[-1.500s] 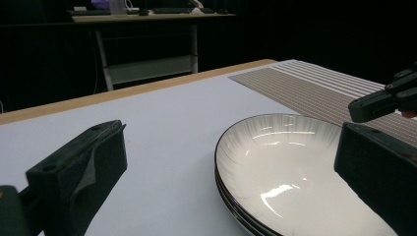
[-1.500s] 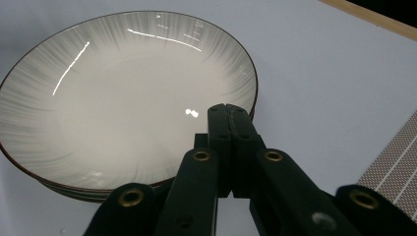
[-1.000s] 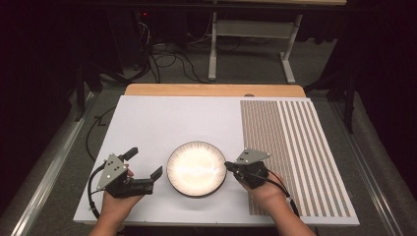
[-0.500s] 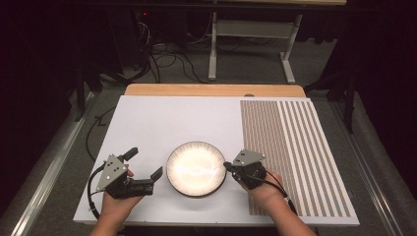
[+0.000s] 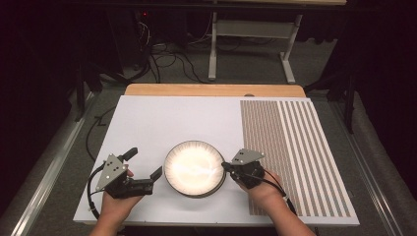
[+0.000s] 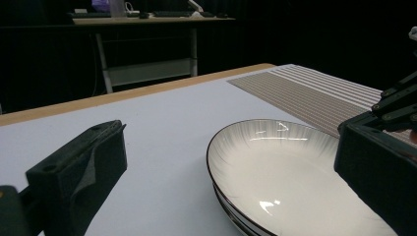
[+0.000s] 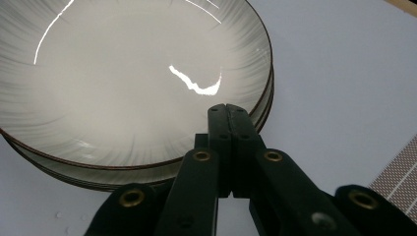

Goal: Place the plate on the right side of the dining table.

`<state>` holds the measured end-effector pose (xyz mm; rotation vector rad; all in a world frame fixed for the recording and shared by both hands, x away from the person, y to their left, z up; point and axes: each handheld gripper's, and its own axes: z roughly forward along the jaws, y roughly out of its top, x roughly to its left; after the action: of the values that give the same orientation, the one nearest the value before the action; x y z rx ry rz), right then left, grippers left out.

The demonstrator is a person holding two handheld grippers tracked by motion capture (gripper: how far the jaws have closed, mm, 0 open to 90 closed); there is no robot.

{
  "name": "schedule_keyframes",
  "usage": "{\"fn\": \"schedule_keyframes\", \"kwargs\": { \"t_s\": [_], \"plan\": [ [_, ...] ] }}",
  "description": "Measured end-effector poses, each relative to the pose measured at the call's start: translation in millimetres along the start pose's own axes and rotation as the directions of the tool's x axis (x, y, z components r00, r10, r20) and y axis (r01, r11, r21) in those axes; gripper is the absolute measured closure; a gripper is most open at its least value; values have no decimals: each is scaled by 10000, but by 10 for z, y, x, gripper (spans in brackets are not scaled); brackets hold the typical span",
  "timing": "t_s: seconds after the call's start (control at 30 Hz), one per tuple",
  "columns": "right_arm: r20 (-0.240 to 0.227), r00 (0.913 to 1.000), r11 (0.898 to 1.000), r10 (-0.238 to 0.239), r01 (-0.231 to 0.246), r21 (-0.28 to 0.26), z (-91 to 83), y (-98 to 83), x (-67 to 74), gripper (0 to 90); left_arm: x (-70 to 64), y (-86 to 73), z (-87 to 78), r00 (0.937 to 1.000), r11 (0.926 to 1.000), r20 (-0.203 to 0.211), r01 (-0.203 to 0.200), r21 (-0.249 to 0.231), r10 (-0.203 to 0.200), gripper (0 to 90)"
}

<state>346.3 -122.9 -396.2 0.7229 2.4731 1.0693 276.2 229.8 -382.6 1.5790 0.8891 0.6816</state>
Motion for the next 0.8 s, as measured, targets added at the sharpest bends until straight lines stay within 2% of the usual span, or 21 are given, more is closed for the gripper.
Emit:
{"fn": "schedule_keyframes", "kwargs": {
  "t_s": [0.23,0.4,0.5,0.6,0.73,0.77,0.8],
  "plan": [
    [-251,9996,9999,108,-110,-72,49,22,18,900,1,16,1,9996,9998,200,178,48,-179,2],
    [-427,9991,10000,-8,8,-5,92,39,48,900,18,7,3,9996,9997,151,240,85,-241,2],
    [-510,9986,9999,104,-106,-33,117,41,65,900,33,8,-3,9996,9996,80,283,57,-283,3],
    [-492,9988,10000,25,-25,6,117,43,60,900,34,7,-2,9996,9996,73,285,61,-286,2],
    [-578,9981,9998,219,-220,-18,134,40,63,900,36,6,5,9995,9995,54,321,69,-321,3],
    [-632,9979,9999,122,-126,-55,149,38,68,900,36,6,5,9995,9995,54,321,69,-321,2],
    [-682,9975,9998,161,-155,90,156,42,86,900,38,7,3,9994,9994,53,346,72,-347,2]
  ]
}}
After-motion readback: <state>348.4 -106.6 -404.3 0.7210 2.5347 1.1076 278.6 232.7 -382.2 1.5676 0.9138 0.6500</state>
